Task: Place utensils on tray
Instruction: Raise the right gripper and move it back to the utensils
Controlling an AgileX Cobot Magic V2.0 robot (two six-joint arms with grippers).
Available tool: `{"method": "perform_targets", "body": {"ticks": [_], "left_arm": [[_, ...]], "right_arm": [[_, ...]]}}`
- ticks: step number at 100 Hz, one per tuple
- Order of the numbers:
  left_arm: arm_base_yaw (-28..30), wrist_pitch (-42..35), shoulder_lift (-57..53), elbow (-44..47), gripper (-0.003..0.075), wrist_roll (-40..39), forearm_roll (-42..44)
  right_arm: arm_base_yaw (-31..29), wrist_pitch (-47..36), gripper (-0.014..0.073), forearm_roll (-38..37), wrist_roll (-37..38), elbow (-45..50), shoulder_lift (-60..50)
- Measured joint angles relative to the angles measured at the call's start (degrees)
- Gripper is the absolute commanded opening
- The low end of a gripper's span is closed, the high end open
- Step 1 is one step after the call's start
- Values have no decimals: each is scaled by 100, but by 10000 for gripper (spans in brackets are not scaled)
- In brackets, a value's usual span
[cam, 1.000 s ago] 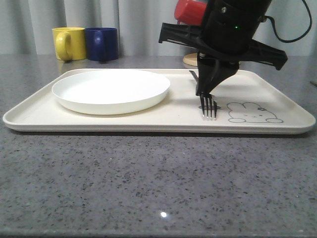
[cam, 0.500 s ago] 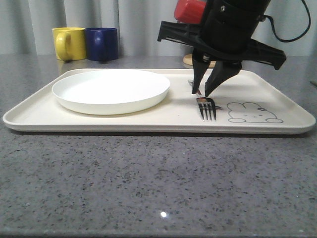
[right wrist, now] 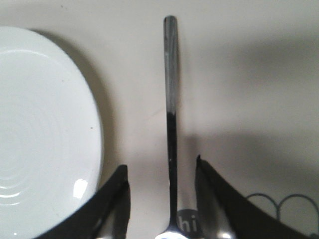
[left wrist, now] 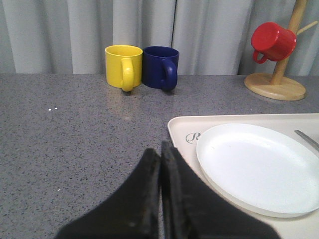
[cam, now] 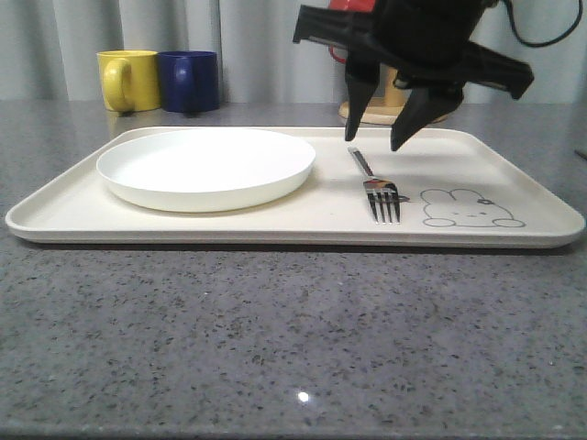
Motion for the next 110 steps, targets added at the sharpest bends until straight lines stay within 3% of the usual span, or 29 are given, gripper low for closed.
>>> {"method": "perform_targets", "body": {"ticks": [25, 56, 79, 110], "left_arm": [[0, 0, 0, 0, -17, 0, 0], [0, 0, 0, 0, -17, 0, 0], [0, 0, 0, 0, -17, 0, 0], [0, 0, 0, 0, -17, 0, 0]], "right_arm": [[-469, 672, 332, -252, -694, 0, -575], [-1767, 1147, 332, -198, -1900, 0, -765], [-2643, 1200, 332, -3, -2548, 13, -765], [-3318, 938, 331, 399, -3103, 489, -765]]}}
